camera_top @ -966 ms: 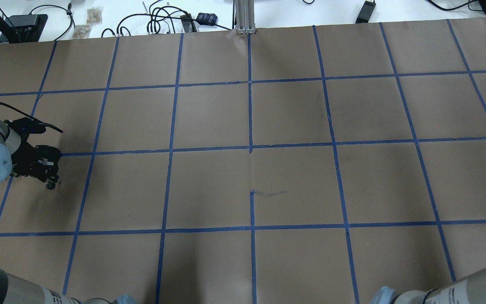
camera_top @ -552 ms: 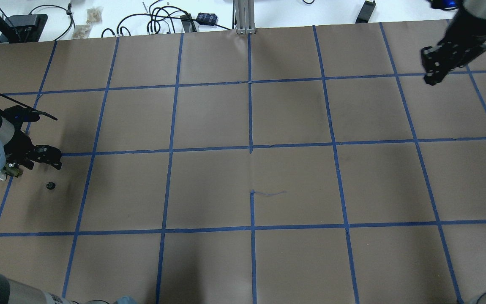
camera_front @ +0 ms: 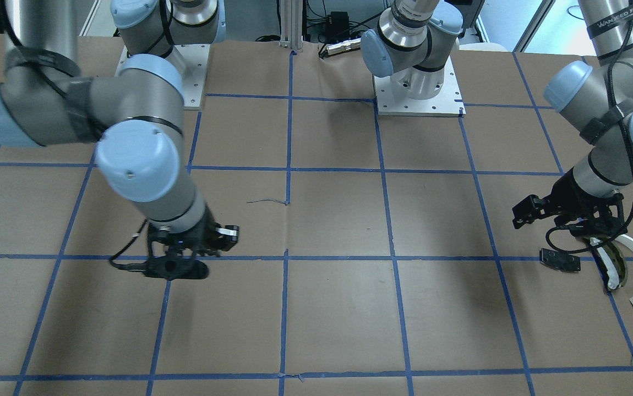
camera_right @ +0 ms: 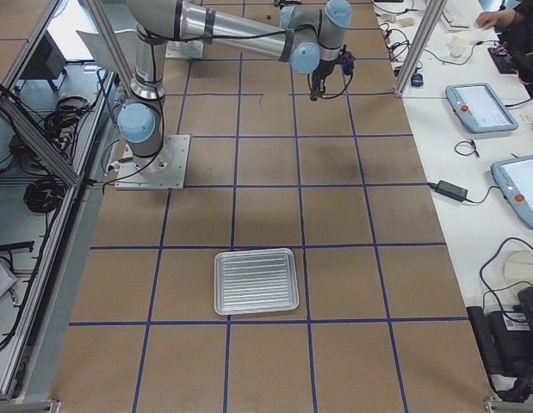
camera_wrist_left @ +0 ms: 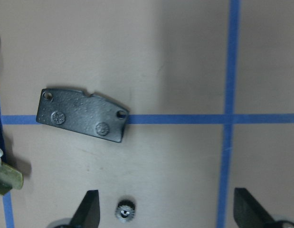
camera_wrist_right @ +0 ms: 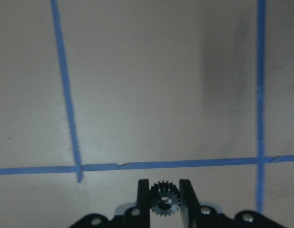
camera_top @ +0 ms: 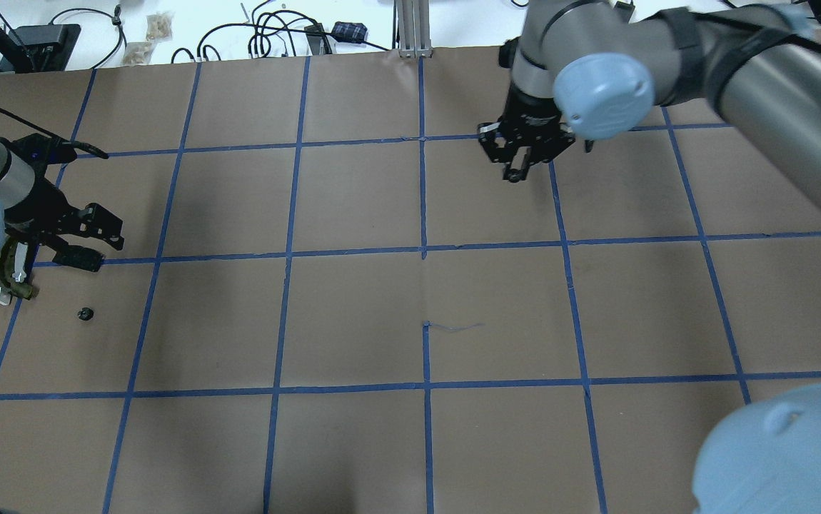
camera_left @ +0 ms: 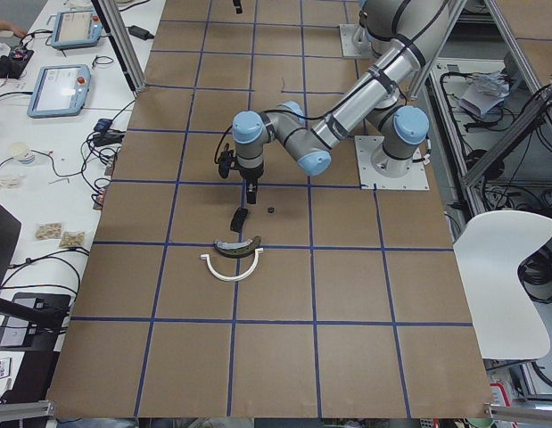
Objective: Place bearing gear from tray to pile
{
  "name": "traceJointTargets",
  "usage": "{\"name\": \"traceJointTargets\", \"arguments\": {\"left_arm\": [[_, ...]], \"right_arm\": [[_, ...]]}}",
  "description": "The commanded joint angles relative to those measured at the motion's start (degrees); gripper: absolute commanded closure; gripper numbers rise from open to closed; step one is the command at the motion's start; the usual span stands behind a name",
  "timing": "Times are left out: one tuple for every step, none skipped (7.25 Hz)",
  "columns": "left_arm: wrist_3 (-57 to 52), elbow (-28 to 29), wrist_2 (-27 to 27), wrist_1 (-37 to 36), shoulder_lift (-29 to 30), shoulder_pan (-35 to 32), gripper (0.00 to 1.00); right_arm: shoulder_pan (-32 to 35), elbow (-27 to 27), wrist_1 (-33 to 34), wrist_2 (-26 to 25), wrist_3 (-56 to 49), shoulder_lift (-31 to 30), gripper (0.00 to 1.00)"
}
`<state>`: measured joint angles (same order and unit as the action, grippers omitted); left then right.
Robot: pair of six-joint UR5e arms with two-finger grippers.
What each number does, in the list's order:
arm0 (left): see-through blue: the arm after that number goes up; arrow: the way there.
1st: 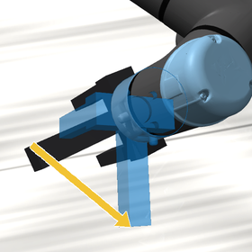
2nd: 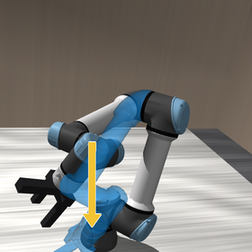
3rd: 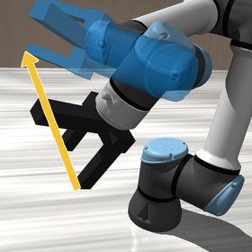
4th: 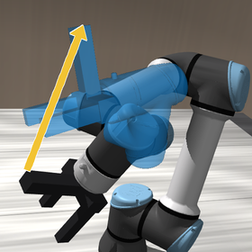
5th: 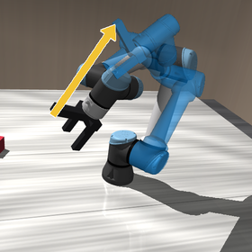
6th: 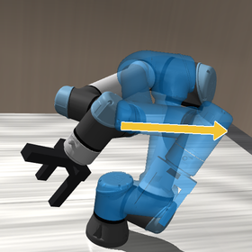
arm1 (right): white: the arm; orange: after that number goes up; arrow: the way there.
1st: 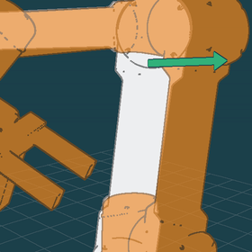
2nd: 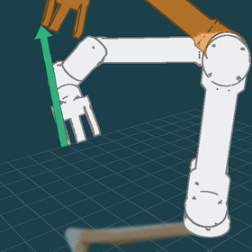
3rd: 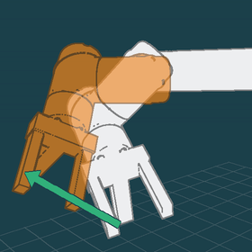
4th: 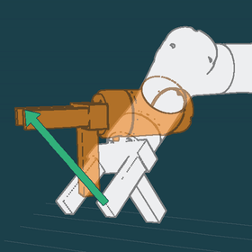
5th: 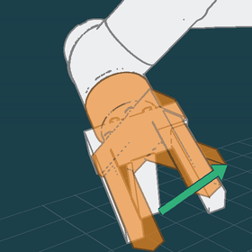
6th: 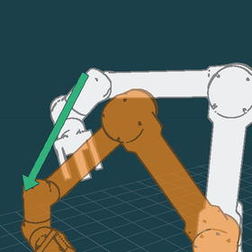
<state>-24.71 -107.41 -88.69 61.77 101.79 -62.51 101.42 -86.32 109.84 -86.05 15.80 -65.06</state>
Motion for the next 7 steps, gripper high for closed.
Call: {"name": "traceJointTargets", "arguments": {"left_arm": [[4.4,0.8,1.3,2.7,-2.5,-5.1,0.0],[7.3,0.6,1.1,3.2,-3.4,-6.6,0.0],[10.4,0.4,1.9,3.7,-3.9,-8.7,0.0],[14.4,0.3,5.2,3.8,-4.5,-11.7,0.0],[18.9,0.3,5.5,3.7,-4.3,-14.5,0.0],[21.9,0.3,5.5,3.6,-3.8,-16.5,0.0],[25.5,0.4,5.8,3.6,-4.1,-18.2,0.0]], "right_arm": [[8.3,-4.6,12.7,0.7,12.0,5.7,0.83],[9.3,-7.3,19.1,0.5,13.6,7.4,0.82],[9.4,-9.2,21.5,0.7,13.8,7.8,0.71],[9.3,-8.8,21.7,0.6,14.0,7.7,0.29],[8.6,-7.1,20.2,-0.2,14.0,6.4,0.0],[7.1,-4.9,13.9,-0.5,13.6,3.4,0.0],[2.7,-2.4,7.7,-0.5,12.6,-0.1,0.0]]}}
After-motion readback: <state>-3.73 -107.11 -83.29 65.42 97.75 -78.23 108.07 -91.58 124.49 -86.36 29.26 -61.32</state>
